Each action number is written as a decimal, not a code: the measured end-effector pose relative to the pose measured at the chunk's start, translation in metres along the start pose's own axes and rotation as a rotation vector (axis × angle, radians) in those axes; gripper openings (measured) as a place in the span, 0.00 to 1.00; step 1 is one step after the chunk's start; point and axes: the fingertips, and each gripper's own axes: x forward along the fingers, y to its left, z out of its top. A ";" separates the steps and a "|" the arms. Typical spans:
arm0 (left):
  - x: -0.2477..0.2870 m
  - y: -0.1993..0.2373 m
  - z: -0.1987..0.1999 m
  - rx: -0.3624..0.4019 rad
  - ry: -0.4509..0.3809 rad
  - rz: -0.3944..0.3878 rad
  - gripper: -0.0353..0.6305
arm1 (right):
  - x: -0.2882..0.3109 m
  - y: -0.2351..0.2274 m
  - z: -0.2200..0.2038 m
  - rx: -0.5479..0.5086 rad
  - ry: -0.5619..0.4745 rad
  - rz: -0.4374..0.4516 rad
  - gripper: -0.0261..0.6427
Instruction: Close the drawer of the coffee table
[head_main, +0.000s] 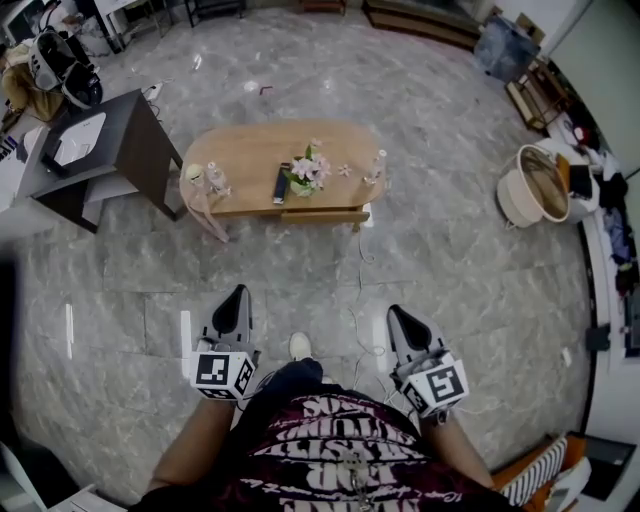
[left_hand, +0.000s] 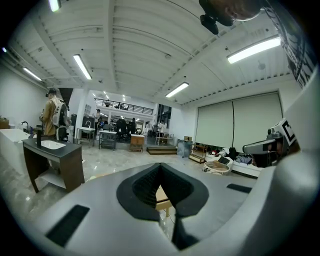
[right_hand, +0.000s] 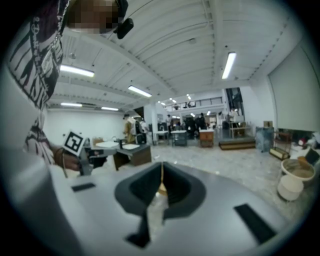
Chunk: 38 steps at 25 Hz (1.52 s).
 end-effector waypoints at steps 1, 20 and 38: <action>0.009 0.004 0.002 -0.004 -0.002 -0.006 0.09 | 0.007 -0.002 0.002 -0.002 0.004 -0.006 0.09; 0.052 0.054 -0.001 -0.052 0.003 0.008 0.09 | 0.059 -0.011 0.022 -0.025 0.022 -0.013 0.09; 0.117 0.036 0.002 0.067 0.072 -0.051 0.09 | 0.097 -0.062 0.008 0.088 0.028 -0.034 0.09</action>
